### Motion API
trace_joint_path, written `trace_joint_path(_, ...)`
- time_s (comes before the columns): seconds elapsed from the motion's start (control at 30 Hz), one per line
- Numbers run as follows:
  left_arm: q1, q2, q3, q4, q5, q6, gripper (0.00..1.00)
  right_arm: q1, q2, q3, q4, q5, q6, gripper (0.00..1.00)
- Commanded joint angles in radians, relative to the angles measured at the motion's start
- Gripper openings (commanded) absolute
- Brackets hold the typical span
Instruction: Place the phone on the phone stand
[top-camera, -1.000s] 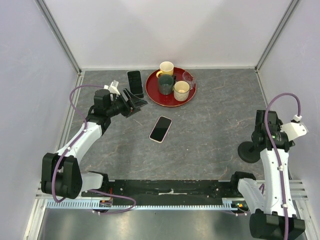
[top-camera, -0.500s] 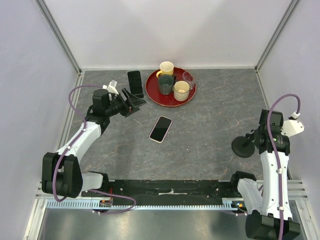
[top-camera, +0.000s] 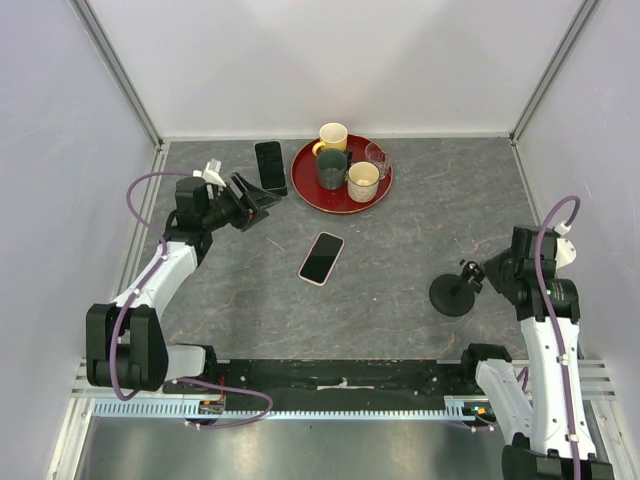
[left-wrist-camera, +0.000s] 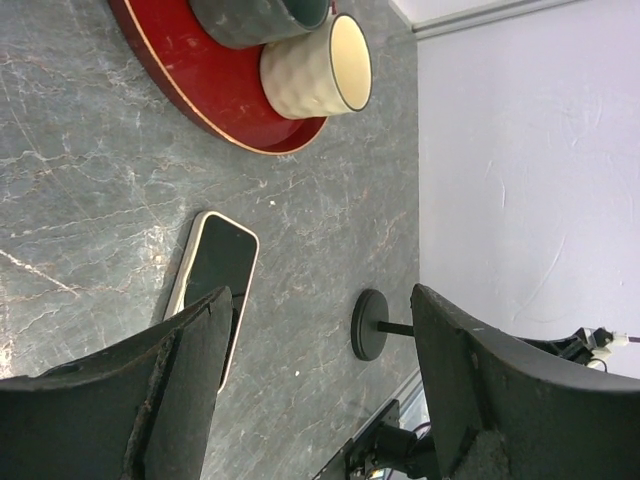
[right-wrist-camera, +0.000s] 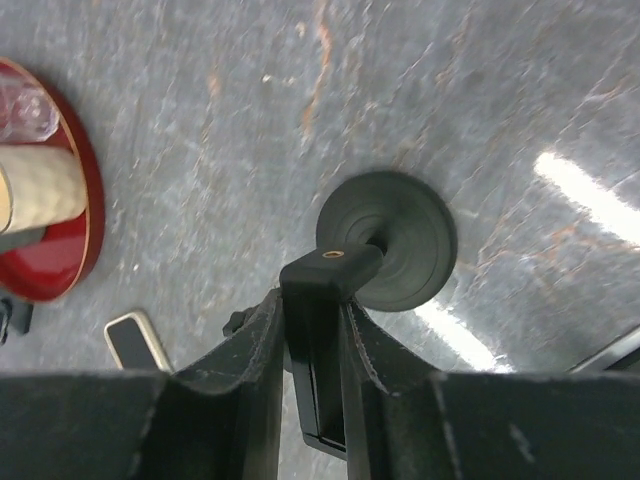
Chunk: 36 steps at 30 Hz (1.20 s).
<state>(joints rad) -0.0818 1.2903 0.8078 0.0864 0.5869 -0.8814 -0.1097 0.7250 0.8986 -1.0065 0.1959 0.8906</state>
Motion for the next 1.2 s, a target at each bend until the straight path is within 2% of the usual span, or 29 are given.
trace_joint_path(0.0,0.004,0.043,0.011,0.033,0.053,-0.002,0.78,0.054,-0.025,0.02,0.012,-0.164,0.123,0.0)
trace_joint_path(0.13,0.004,0.085,0.027,0.033,0.086,0.016,0.77,0.165,-0.021,0.025,0.032,-0.132,0.217,0.0)
trace_joint_path(0.27,0.004,0.119,0.034,0.041,0.12,0.012,0.77,0.345,0.028,0.019,0.086,-0.081,0.365,0.0)
trace_joint_path(0.33,0.004,0.13,0.034,0.044,0.123,0.009,0.77,0.433,0.075,0.029,0.109,0.009,0.427,0.0)
trace_joint_path(0.37,0.004,0.132,0.034,0.047,0.131,0.006,0.77,0.537,0.097,0.043,0.106,0.055,0.465,0.0)
trace_joint_path(0.4,0.004,0.133,0.034,0.052,0.139,-0.005,0.77,0.598,0.117,0.074,0.097,0.171,0.538,0.0)
trace_joint_path(0.43,0.004,0.133,0.033,0.067,0.148,-0.01,0.76,0.661,0.166,0.091,0.092,0.224,0.588,0.0)
trace_joint_path(0.47,0.002,0.132,0.03,0.072,0.159,-0.014,0.76,0.78,0.194,0.108,0.086,0.281,0.632,0.0)
trace_joint_path(0.5,0.002,0.13,0.028,0.075,0.16,-0.016,0.76,0.827,0.226,0.146,0.062,0.324,0.721,0.0)
trace_joint_path(0.57,0.002,0.127,0.027,0.087,0.165,-0.016,0.75,0.918,0.329,0.184,0.028,0.402,0.786,0.0)
trace_joint_path(0.73,-0.009,0.136,0.024,0.098,0.177,-0.014,0.75,1.016,0.461,0.266,-0.041,0.491,0.965,0.0)
trace_joint_path(0.87,-0.015,0.139,0.016,0.124,0.203,-0.039,0.75,1.039,0.491,0.264,-0.012,0.499,1.018,0.0)
trace_joint_path(0.97,-0.021,0.138,0.011,0.136,0.202,-0.044,0.75,1.058,0.521,0.27,0.009,0.516,1.006,0.19)
trace_joint_path(1.0,-0.026,0.138,0.013,0.139,0.205,-0.044,0.75,1.064,0.525,0.279,0.008,0.53,1.002,0.32)
trace_joint_path(1.07,-0.032,0.135,0.014,0.147,0.212,-0.044,0.76,1.084,0.522,0.286,0.0,0.548,0.986,0.43)
trace_joint_path(1.1,-0.036,0.132,0.013,0.151,0.214,-0.044,0.78,1.087,0.516,0.281,0.005,0.562,0.969,0.56)
trace_joint_path(1.13,-0.038,0.129,0.011,0.16,0.212,-0.044,0.78,1.087,0.496,0.277,0.022,0.566,0.928,0.62)
trace_joint_path(1.17,-0.042,0.126,0.008,0.167,0.212,-0.045,0.79,1.087,0.484,0.272,0.079,0.573,0.812,0.68)
